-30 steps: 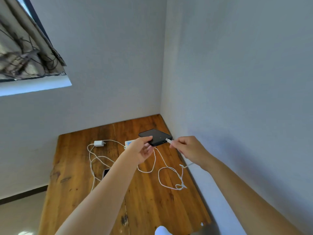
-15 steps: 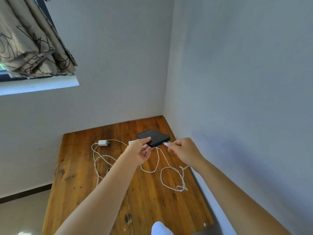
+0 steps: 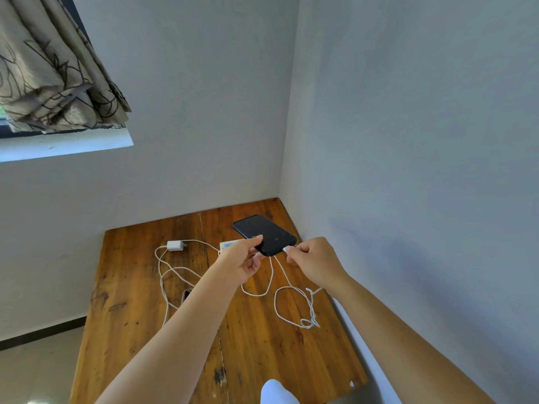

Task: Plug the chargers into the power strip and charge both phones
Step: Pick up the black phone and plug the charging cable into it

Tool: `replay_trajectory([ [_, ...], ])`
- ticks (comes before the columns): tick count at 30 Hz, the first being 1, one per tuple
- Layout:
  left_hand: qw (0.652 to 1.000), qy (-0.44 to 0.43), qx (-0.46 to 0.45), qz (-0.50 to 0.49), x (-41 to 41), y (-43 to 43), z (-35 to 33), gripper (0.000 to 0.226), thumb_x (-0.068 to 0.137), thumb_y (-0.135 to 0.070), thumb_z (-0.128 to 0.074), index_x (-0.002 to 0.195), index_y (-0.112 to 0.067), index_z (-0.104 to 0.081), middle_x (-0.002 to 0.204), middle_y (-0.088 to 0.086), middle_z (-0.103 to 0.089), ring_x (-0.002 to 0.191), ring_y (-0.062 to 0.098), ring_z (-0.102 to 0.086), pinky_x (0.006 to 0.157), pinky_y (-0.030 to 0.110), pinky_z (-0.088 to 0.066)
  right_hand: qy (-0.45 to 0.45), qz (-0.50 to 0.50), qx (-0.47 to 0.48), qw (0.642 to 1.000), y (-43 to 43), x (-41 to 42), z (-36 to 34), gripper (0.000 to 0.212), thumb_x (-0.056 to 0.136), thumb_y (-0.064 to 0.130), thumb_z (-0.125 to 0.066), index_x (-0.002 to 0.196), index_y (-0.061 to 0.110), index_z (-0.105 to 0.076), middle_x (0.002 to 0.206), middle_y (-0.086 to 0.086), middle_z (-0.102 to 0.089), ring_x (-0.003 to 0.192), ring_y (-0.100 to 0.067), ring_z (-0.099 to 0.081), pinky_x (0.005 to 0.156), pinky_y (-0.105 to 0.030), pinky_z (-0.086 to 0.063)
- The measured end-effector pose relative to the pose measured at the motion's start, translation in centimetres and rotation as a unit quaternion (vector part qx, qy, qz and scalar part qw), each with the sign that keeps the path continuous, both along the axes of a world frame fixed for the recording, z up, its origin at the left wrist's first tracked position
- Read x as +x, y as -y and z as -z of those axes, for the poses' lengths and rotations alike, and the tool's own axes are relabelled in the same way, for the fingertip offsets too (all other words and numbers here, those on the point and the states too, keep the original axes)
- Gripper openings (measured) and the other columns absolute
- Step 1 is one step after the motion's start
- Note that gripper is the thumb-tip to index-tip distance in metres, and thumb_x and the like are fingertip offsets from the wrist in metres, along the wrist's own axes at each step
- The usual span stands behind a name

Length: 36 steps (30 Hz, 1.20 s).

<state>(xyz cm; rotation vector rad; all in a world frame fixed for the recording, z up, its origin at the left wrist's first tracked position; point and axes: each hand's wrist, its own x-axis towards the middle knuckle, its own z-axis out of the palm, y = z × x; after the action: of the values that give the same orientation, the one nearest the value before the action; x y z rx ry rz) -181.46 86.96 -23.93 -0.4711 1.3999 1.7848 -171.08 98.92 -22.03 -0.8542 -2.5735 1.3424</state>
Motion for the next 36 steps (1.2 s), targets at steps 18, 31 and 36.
replay_trajectory([
  [18, 1.0, -0.021, -0.003, 0.013, -0.8, 0.4, 0.3, 0.033, 0.084, -0.008, -0.069, 0.115, -0.006, -0.056, 0.09, 0.015, -0.07, 0.066, 0.015, -0.063, 0.046, 0.015, -0.046, -0.022, 0.02, -0.01, 1.0, 0.0, -0.6, 1.5, 0.035, 0.093, 0.029, -0.057, 0.083, -0.001, -0.071, 0.086, -0.017, -0.072, 0.07, -0.016, -0.063, 0.062, -0.013, -0.041],
  [31, 1.0, 0.019, 0.017, -0.015, -0.6, 0.6, 1.4, 0.053, 0.083, -0.014, -0.072, 0.131, -0.01, -0.049, 0.089, 0.012, -0.067, 0.051, 0.014, -0.061, 0.045, 0.016, -0.047, 0.009, -0.015, -0.049, 0.999, -0.1, -0.5, 2.2, 0.036, 0.094, 0.03, -0.054, 0.08, 0.0, -0.068, 0.066, -0.009, -0.058, 0.057, -0.011, -0.053, 0.062, -0.021, -0.046],
  [36, 0.998, 0.034, 0.028, -0.042, -0.6, 0.7, 1.6, 0.057, 0.084, -0.015, -0.071, 0.135, -0.013, -0.045, 0.112, 0.014, -0.068, 0.082, 0.024, -0.069, 0.047, 0.022, -0.054, 0.027, -0.043, -0.077, 0.996, -0.3, -0.4, 2.8, 0.033, 0.094, 0.029, -0.055, 0.086, 0.0, -0.069, 0.066, -0.007, -0.058, 0.056, -0.01, -0.052, 0.057, -0.021, -0.045],
])
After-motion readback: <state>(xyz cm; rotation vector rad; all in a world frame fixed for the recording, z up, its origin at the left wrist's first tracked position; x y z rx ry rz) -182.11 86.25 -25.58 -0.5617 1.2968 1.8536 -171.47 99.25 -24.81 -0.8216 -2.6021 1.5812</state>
